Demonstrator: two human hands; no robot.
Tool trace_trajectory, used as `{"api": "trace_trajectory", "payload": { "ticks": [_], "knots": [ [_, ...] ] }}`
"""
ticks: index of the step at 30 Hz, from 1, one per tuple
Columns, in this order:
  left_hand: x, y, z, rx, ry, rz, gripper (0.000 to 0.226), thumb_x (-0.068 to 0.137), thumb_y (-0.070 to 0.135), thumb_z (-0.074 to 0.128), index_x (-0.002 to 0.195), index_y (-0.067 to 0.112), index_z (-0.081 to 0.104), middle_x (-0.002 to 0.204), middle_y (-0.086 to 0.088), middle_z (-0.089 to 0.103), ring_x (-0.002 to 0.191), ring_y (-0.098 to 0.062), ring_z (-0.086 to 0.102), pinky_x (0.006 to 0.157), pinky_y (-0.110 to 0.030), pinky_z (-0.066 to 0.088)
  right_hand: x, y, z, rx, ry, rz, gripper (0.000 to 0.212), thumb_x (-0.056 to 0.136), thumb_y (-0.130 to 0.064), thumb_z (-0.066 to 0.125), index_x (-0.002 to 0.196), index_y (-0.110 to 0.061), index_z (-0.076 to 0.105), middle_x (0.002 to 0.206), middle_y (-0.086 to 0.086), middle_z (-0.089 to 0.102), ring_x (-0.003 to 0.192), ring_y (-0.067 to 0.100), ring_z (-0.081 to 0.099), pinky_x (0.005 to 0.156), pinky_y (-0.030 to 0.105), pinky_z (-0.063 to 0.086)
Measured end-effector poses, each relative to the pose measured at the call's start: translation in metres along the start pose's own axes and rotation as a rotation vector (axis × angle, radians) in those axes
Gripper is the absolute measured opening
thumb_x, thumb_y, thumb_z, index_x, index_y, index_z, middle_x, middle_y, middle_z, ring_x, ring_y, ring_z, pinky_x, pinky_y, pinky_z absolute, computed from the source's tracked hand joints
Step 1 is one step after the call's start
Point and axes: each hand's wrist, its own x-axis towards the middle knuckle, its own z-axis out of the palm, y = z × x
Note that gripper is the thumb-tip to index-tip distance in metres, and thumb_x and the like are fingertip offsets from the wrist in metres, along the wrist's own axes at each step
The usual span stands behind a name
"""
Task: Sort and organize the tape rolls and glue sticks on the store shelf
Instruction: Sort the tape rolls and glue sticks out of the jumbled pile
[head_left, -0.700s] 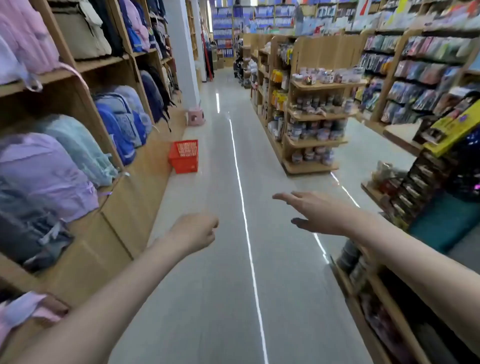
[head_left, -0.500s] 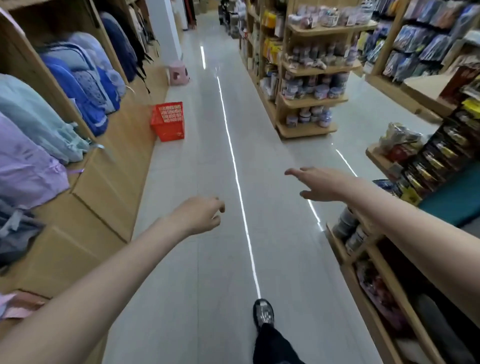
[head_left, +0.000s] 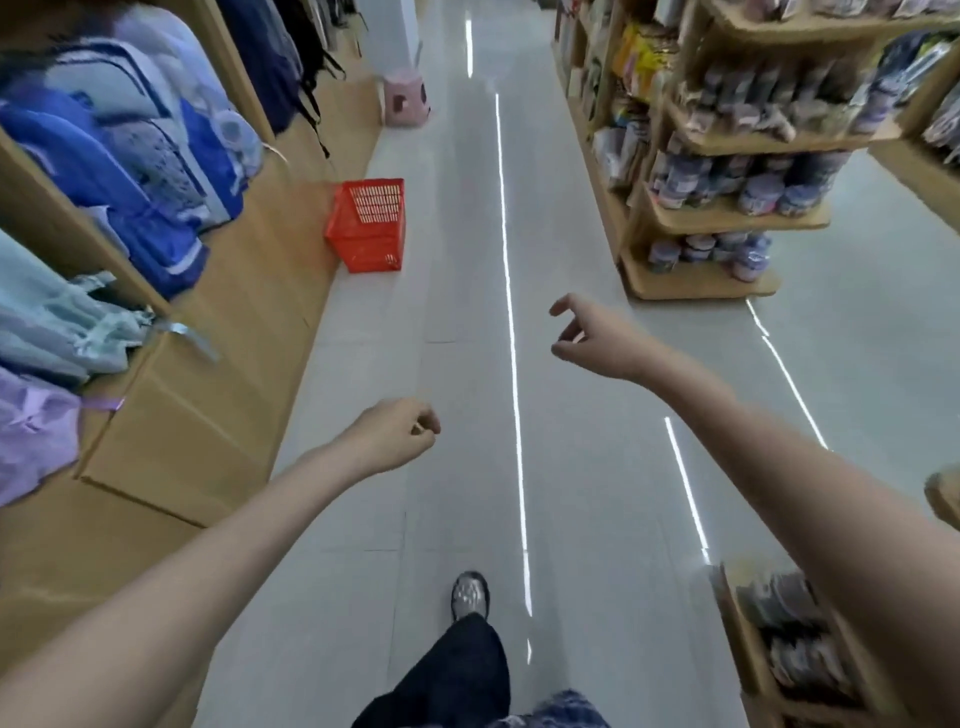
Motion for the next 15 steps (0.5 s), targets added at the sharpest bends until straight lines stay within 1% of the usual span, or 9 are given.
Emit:
{"api": "trace_trajectory", "payload": {
  "ticks": [2,3,5,7,9,12,15],
  "knots": [
    [0.062,-0.020,-0.025,0.140,-0.112,-0.018,0.027,0.090,0.017,0.048,0.114,0.015,0.061,0.116,-0.003,0.062,0.105,-0.019,0.056,0.078,-0.021,0.039,0.066,0.008,-0.014,-0.049,0.002,-0.030,0.048,0.088,-0.019,0.058,0.132,-0.012,0.040,0.118,0.009,0.059,0.105,0.026,0.056,0.090,0.037,0.045],
    [0.096,-0.025,-0.041,0.167,-0.141,-0.017,0.028,0.091,0.018,0.048,0.115,0.014,0.061,0.118,-0.004,0.061,0.107,-0.019,0.055,0.080,-0.022,0.039,0.100,0.013,-0.024,-0.087,0.011,-0.032,0.049,0.088,-0.020,0.058,0.133,-0.012,0.040,0.123,0.010,0.055,0.107,0.027,0.055,0.091,0.035,0.044],
    [0.157,-0.028,-0.080,0.157,-0.114,0.015,0.028,0.092,0.018,0.049,0.117,0.013,0.061,0.120,-0.003,0.061,0.109,-0.018,0.055,0.082,-0.021,0.039,0.163,0.016,-0.051,-0.190,0.012,-0.033,0.050,0.089,-0.020,0.058,0.134,-0.011,0.039,0.129,0.014,0.047,0.109,0.028,0.053,0.089,0.032,0.041],
    [0.217,-0.023,-0.124,0.138,-0.050,0.076,0.027,0.093,0.017,0.049,0.117,0.011,0.060,0.120,-0.004,0.061,0.109,-0.018,0.055,0.082,-0.020,0.038,0.227,0.014,-0.090,-0.243,0.054,-0.018,0.048,0.089,-0.021,0.058,0.133,-0.010,0.041,0.129,0.017,0.043,0.112,0.030,0.049,0.089,0.031,0.038],
    [0.276,-0.014,-0.168,0.171,-0.057,0.115,0.028,0.094,0.018,0.048,0.118,0.011,0.060,0.121,-0.004,0.061,0.110,-0.019,0.054,0.081,-0.020,0.037,0.288,0.014,-0.130,-0.228,0.149,0.007,0.044,0.088,-0.020,0.057,0.129,-0.009,0.046,0.127,0.019,0.044,0.116,0.031,0.045,0.089,0.029,0.035],
    [0.372,-0.002,-0.222,0.252,-0.121,0.162,0.028,0.094,0.021,0.047,0.119,0.013,0.058,0.121,-0.003,0.060,0.110,-0.018,0.054,0.082,-0.021,0.038,0.377,0.018,-0.176,-0.131,0.290,0.039,0.037,0.087,-0.020,0.058,0.122,-0.011,0.053,0.125,0.018,0.045,0.118,0.029,0.043,0.090,0.029,0.035],
    [0.474,-0.001,-0.259,0.296,-0.127,0.209,0.026,0.094,0.021,0.047,0.117,0.014,0.059,0.119,-0.002,0.061,0.107,-0.018,0.055,0.086,-0.025,0.042,0.477,0.033,-0.202,-0.081,0.302,0.096,0.034,0.087,-0.021,0.059,0.120,-0.011,0.053,0.129,0.017,0.044,0.120,0.029,0.043,0.097,0.035,0.037]
  ]
}}
